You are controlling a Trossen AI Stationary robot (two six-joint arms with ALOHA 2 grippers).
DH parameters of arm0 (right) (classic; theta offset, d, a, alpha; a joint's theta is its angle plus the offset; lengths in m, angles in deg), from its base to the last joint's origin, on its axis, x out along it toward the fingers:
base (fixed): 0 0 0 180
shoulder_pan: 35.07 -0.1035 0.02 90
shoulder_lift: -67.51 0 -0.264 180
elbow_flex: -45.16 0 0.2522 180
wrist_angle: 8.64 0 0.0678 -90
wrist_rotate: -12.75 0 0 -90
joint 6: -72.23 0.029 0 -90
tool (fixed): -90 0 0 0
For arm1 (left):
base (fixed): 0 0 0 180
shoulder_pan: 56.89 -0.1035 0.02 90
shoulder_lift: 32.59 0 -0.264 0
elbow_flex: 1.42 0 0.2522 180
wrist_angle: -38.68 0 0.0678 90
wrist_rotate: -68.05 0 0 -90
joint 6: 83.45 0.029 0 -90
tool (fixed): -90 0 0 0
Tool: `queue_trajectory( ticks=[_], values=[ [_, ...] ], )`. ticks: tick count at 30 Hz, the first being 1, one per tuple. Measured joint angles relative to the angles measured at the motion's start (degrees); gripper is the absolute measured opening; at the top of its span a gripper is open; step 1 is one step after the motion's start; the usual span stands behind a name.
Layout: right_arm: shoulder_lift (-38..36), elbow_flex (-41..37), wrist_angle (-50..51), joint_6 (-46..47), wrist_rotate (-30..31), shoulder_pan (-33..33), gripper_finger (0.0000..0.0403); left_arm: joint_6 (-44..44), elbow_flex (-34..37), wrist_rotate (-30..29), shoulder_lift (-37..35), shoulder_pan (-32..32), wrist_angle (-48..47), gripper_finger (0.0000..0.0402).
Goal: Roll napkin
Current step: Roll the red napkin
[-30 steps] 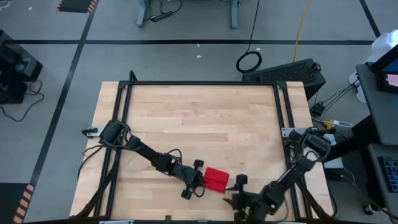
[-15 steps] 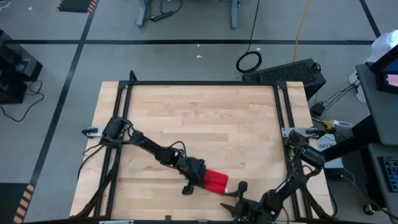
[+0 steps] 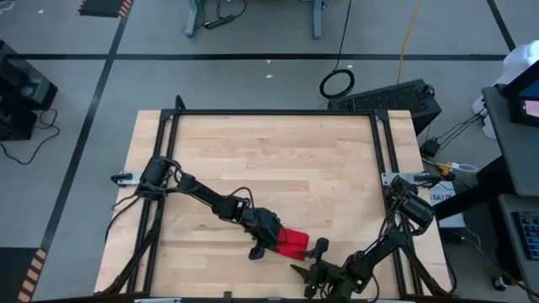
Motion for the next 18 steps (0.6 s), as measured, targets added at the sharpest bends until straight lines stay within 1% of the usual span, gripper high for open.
queue_trajectory(
  ticks=[2, 6, 9, 16, 18],
  values=[
    [0.0, 0.0, 0.0, 0.5, -0.2, 0.2, 0.0206, 0.0, 0.0, 0.0, 0.0, 0.0, 0.0, 0.0033],
    [0.0, 0.0, 2.7, 5.1, -4.0, 1.0, 0.0206, 0.0, 0.0, 0.0, 0.0, 0.0, -0.1, 0.0033],
    [-0.1, 0.0, 4.6, 8.0, -4.0, 1.0, 0.0206, -0.1, 0.0, 0.0, 0.0, 0.0, -0.1, 0.0033],
    [-0.1, 0.1, 6.0, 9.0, -2.8, 0.9, 0.0206, -0.1, 0.0, 0.2, 0.0, 0.0, -0.1, 0.0033],
    [-0.1, 0.1, 6.0, 7.6, -2.2, 0.8, 0.0206, -0.1, 0.0, 0.4, 0.0, 0.0, -0.1, 0.0033]
  ],
)
